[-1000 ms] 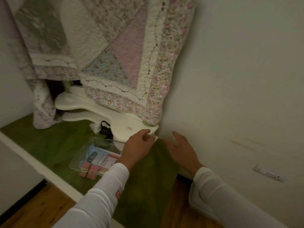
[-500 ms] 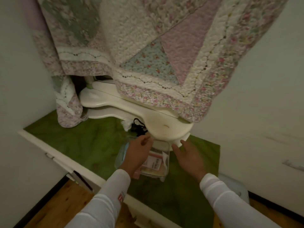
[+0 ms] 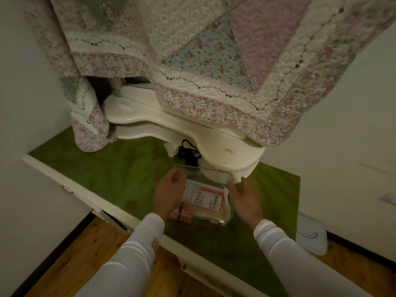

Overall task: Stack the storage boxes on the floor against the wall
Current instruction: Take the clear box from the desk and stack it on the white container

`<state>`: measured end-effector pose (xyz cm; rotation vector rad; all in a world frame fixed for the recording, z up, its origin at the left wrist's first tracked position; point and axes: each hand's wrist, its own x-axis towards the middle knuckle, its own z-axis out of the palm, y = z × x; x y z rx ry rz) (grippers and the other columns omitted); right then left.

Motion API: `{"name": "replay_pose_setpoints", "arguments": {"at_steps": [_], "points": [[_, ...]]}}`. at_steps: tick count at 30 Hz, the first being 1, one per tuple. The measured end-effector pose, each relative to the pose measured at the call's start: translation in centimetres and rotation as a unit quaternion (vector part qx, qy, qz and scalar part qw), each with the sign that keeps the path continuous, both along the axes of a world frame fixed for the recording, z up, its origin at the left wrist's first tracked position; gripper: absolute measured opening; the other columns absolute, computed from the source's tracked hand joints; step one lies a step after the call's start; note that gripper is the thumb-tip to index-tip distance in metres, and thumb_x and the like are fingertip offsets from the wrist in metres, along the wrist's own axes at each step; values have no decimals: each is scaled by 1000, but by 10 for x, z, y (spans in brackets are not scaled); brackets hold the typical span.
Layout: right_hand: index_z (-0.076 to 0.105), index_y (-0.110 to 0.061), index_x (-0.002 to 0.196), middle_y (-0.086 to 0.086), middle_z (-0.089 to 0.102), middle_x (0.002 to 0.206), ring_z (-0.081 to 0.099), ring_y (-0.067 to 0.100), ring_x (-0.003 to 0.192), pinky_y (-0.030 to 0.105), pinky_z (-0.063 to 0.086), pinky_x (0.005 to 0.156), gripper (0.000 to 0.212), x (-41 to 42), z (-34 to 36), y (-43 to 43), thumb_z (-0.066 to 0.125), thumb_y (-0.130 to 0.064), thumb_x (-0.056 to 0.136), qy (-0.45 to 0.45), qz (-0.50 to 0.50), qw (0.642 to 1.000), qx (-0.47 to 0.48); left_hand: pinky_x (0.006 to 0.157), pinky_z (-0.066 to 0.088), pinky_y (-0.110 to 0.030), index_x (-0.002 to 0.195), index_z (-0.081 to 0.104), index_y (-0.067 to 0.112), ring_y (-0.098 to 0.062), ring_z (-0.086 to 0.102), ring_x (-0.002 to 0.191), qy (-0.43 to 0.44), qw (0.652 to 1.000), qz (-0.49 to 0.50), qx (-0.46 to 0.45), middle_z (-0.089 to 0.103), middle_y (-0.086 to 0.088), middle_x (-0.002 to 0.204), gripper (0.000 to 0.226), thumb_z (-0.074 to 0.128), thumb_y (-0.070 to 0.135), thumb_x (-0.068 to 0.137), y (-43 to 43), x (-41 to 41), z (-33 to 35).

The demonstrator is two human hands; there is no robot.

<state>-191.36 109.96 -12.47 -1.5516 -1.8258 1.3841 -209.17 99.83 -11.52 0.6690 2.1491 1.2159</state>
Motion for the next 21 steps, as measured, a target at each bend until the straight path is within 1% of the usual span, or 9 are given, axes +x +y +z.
{"name": "replay_pose_setpoints", "arguments": {"at_steps": [4,6,7,8,10,12,14,16,21], "points": [[37,-32,141,2,57,135,57,26,120,41,46,97,59,-2,-15,0,48,-60,90,22,-11,999,-25,98,48,-50,137,45,24,-29,56,117,11,1000,21,-8,54,-7,134,46,53,39,94,6,-11,-13],[35,-33,142,2,54,136,55,25,120,38,43,94,62,-4,-21,1,50,-61,89,23,-21,999,-40,98,47,-51,129,47,25,-30,55,118,23,999,27,-22,54,-7,130,42,56,41,92,7,-17,-21],[31,-32,145,2,53,137,55,24,119,38,43,93,66,-5,-23,2,50,-61,89,23,-25,998,-51,99,45,-52,134,45,23,-31,53,120,19,999,29,-35,52,-8,133,49,57,43,91,8,-21,-25],[31,-32,145,1,53,134,56,19,113,34,45,90,66,-5,-27,2,51,-60,89,26,-26,997,-63,101,44,-52,139,40,21,-32,51,123,8,998,32,-48,49,-9,138,58,58,45,90,10,-23,-30],[33,-38,139,-2,58,128,57,6,90,14,46,70,57,-6,-31,2,53,-57,90,36,-22,996,-78,102,43,-53,145,35,21,-34,50,125,-23,997,33,-65,46,-10,143,66,59,46,89,10,-28,-38],[31,-38,141,-2,60,127,58,4,87,7,44,60,61,-7,-35,4,56,-57,88,41,-22,995,-91,100,46,-52,144,37,19,-34,54,121,-58,995,36,-73,49,-12,141,66,61,45,88,11,-31,-46],[24,-33,148,1,54,139,58,19,113,25,51,80,78,-7,-41,4,59,-61,84,47,-38,991,-120,97,48,-51,140,42,20,-34,58,115,-80,993,33,-82,55,-11,136,65,63,48,85,8,-32,-51],[15,-30,152,5,45,147,48,29,130,44,44,98,93,-7,-46,5,61,-65,79,43,-51,986,-153,96,49,-52,136,47,23,-33,61,110,-86,991,29,-96,58,-8,131,66,63,56,81,5,-32,-56],[12,-29,153,6,41,150,45,31,132,48,41,101,104,-10,-52,5,65,-68,72,55,-70,982,-169,92,52,-51,130,53,24,-27,66,99,-117,990,39,-76,68,-3,115,66,67,60,76,1,-33,-65]]}}
